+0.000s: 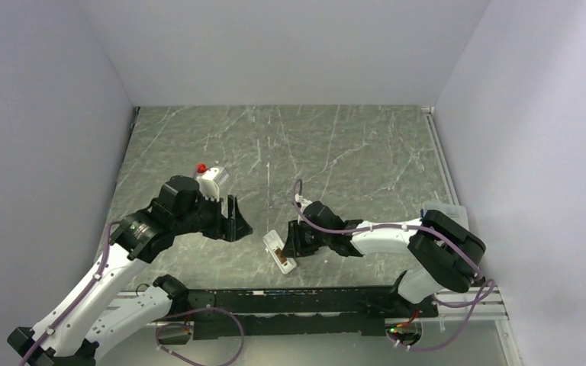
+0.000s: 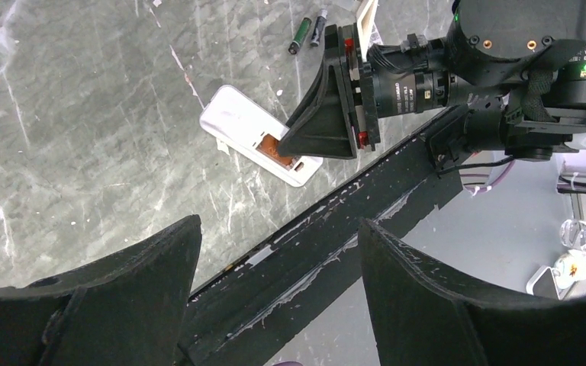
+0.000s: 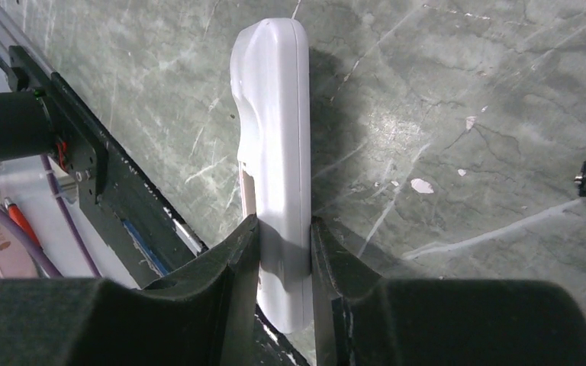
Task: Load the batteries into the remote control
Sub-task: Place the remote control at the center of the board, then adjust the battery at the center of the board.
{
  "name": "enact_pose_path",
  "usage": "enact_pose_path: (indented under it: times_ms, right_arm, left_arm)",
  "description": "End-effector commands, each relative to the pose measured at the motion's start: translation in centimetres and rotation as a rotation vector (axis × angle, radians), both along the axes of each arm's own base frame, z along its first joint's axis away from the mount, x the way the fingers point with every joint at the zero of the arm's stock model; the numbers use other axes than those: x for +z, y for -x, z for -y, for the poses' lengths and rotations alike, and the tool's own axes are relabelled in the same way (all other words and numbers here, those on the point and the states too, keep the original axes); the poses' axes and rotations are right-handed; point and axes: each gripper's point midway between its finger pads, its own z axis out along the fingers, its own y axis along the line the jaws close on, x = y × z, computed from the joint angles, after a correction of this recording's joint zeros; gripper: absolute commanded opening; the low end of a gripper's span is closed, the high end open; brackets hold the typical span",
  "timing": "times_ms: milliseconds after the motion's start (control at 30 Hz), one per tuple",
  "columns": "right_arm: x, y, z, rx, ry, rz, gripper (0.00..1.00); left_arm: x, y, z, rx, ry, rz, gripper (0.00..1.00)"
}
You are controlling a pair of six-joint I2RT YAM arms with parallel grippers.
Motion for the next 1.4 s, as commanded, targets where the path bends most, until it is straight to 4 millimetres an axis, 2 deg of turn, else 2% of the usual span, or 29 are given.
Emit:
enact_pose_path:
  times_ms: [0,233,400,500,733,967,1100,1267,1367]
  right_arm:
    - [0.0,-1.1,-0.4,-0.047,0.022,0.043,0.31]
    - [0.6,-1.5,-0.2,-0.050,0.042,0.071,0.45]
    - [1.7,-2.2,0.0,-0.052,0.062,0.110,0.52]
    - [2.8,-2.9,0.4,-0.065,0.082,0.158,0.54]
    - [6.1,-4.5,2.9,-0.133,0.163,0.274,0.64]
    - [8.6,-5.6,4.1,-0.180,0.178,0.361,0.70]
    - [10.0,-6.1,4.8,-0.228,0.148,0.402,0.82]
    - [11.5,-6.4,5.4,-0.268,-0.027,0.350,0.99]
    - [10.9,-6.8,6.8,-0.327,-0.065,0.303,1.00]
  left_arm:
    - [0.3,-0.6,0.1,0.003,0.000,0.033,0.79]
    - [0.3,-0.6,0.1,0.005,0.002,0.034,0.79]
    - [0.3,-0.6,0.1,0.005,0.002,0.034,0.79]
    - [0.3,-0.6,0.1,0.006,0.003,0.033,0.79]
    - [0.3,-0.6,0.1,0.004,0.005,0.035,0.79]
    - [0.3,-0.7,0.0,0.012,0.003,0.037,0.79]
    - [0.3,-0.6,0.0,0.011,0.005,0.037,0.79]
    - [0.3,-0.6,0.1,0.009,0.006,0.039,0.79]
    - [0.3,-0.6,0.1,0.006,0.007,0.038,0.79]
